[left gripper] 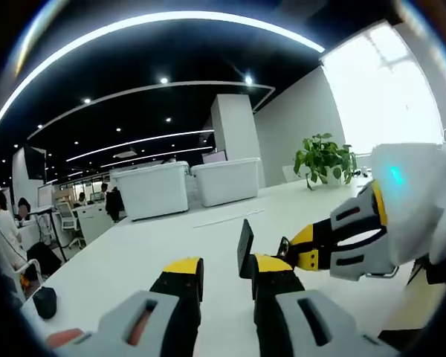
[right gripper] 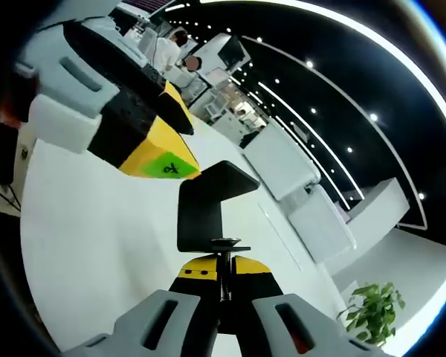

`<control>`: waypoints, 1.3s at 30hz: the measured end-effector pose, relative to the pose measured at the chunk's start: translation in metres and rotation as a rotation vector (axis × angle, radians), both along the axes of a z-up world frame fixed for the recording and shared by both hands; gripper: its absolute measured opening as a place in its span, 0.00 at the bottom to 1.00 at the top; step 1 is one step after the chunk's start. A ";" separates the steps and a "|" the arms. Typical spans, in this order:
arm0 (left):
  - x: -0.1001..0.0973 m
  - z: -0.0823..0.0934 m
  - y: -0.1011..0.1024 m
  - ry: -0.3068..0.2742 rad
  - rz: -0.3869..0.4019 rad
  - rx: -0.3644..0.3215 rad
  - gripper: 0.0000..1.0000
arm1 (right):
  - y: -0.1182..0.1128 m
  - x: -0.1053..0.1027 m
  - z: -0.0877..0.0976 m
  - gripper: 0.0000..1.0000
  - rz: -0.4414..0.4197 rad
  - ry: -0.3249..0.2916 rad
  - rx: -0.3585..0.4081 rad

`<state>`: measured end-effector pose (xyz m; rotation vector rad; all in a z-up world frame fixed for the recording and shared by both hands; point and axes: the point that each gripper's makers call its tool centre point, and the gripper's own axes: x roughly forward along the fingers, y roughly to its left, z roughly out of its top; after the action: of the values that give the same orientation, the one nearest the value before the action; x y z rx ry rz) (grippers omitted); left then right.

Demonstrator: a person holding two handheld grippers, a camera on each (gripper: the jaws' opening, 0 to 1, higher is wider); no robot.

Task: Clamp the fixed fixture on the desktop, loosen the retaining clip, secure it to the edge of the desk, and tighten the retaining clip.

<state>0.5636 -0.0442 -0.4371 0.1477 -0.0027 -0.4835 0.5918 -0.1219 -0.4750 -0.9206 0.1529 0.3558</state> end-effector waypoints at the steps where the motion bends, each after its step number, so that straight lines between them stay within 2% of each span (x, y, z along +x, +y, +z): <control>1: -0.002 0.000 0.003 0.000 0.006 0.000 0.27 | 0.000 0.000 0.000 0.02 0.001 -0.001 0.001; 7: -0.011 -0.003 0.026 -0.004 0.042 0.007 0.27 | -0.001 -0.005 -0.001 0.02 0.001 0.011 0.038; 9: -0.011 -0.007 0.034 0.006 0.053 0.006 0.27 | -0.001 -0.007 -0.002 0.02 -0.002 0.012 0.040; 10: -0.010 -0.011 0.042 0.019 0.066 -0.012 0.27 | -0.002 -0.010 -0.004 0.02 -0.008 0.028 0.069; 13: -0.009 -0.016 0.050 0.030 0.074 -0.019 0.27 | -0.002 -0.012 -0.004 0.02 0.001 0.017 0.027; 16: -0.012 -0.018 0.053 0.035 0.082 -0.024 0.27 | -0.003 -0.014 -0.004 0.02 0.003 0.022 0.045; 22: -0.014 -0.021 0.073 0.045 0.115 -0.043 0.27 | -0.002 -0.017 -0.003 0.02 0.015 0.017 0.047; 23: -0.014 -0.021 0.075 0.048 0.119 -0.048 0.27 | -0.001 -0.018 -0.004 0.02 0.020 0.027 0.061; 24: -0.014 -0.022 0.078 0.051 0.121 -0.054 0.26 | 0.001 -0.020 -0.010 0.02 0.032 0.064 0.080; 26: -0.015 -0.023 0.077 0.055 0.122 -0.062 0.26 | -0.001 -0.019 -0.007 0.02 0.035 0.035 0.041; 27: -0.015 -0.024 0.078 0.057 0.124 -0.063 0.26 | 0.000 -0.020 -0.008 0.02 0.024 0.035 0.056; 28: -0.015 -0.025 0.079 0.056 0.127 -0.064 0.25 | 0.000 -0.021 -0.011 0.02 0.008 0.068 0.110; 31: -0.016 -0.028 0.081 0.066 0.125 -0.069 0.22 | -0.004 -0.019 -0.001 0.02 0.018 -0.005 0.027; 34: -0.017 -0.031 0.083 0.069 0.127 -0.071 0.22 | -0.003 -0.022 0.004 0.02 0.026 0.013 0.095; 39: -0.017 -0.031 0.088 0.071 0.131 -0.077 0.22 | -0.001 -0.026 0.005 0.02 0.046 -0.005 0.091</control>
<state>0.5463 0.0435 -0.4679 0.0549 0.0580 -0.3571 0.5655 -0.1231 -0.4695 -0.8357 0.1104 0.4001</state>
